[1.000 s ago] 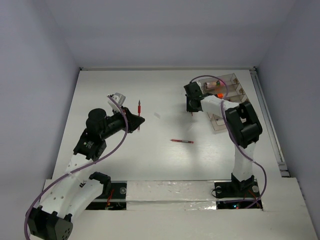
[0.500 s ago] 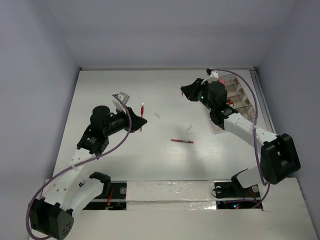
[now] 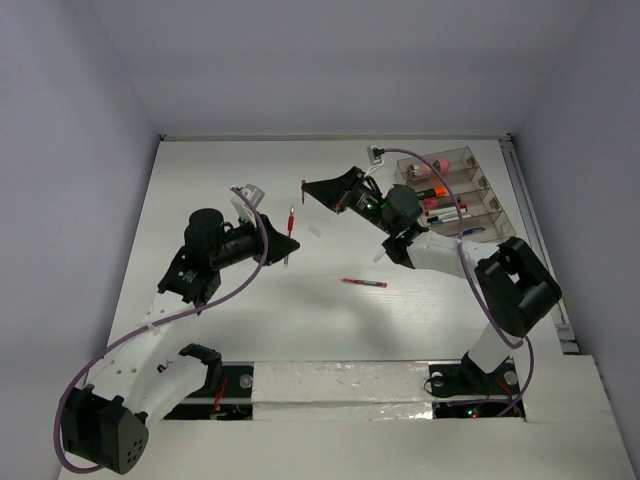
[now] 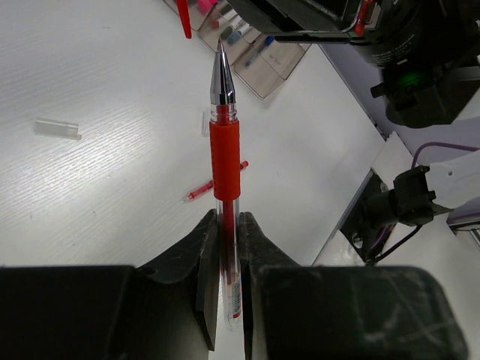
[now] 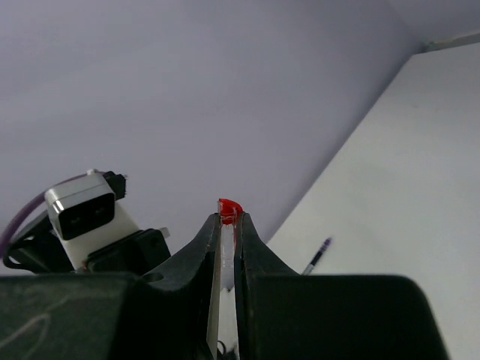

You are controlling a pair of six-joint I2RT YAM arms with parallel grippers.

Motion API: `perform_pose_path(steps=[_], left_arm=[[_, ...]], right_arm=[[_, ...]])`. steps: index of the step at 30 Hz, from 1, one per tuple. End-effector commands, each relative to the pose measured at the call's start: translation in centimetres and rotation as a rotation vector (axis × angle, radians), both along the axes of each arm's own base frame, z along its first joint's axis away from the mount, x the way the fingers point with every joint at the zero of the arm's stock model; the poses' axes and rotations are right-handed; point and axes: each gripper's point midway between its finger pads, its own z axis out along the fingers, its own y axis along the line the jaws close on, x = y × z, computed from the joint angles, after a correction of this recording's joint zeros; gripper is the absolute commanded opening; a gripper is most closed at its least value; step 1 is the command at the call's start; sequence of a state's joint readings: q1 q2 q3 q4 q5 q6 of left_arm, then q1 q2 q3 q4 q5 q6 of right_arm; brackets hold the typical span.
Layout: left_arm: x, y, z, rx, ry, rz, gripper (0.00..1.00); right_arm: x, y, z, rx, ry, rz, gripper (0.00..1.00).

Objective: Sort the stationery into containers
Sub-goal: Close the pen cap on the pen.

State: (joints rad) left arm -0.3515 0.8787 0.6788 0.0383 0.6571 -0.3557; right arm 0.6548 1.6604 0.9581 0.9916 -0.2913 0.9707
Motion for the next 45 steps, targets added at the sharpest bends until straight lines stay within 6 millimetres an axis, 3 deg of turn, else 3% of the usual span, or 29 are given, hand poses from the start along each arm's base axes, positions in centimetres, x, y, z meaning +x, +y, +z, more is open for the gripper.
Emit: perform_pose_path(steps=[1,18,45], left_arm=[[-0.2,-0.4,1.8,-0.038,-0.063,-0.034,0.00],[-0.3,-0.1,2.7,-0.042,-0.096,-0.017,0.00],[-0.1,0.6,3.5,-0.056,-0.126,0.020,0.00]], right_arm=[[-2.1,0.3,6.8,0.200,-0.144,0.087,0.00],[-4.3,3.2,6.5,0.121,-0.200,0.098,0.00],[-4.4,2.9,6.3,0.102,-0.252,0.079,0.00]])
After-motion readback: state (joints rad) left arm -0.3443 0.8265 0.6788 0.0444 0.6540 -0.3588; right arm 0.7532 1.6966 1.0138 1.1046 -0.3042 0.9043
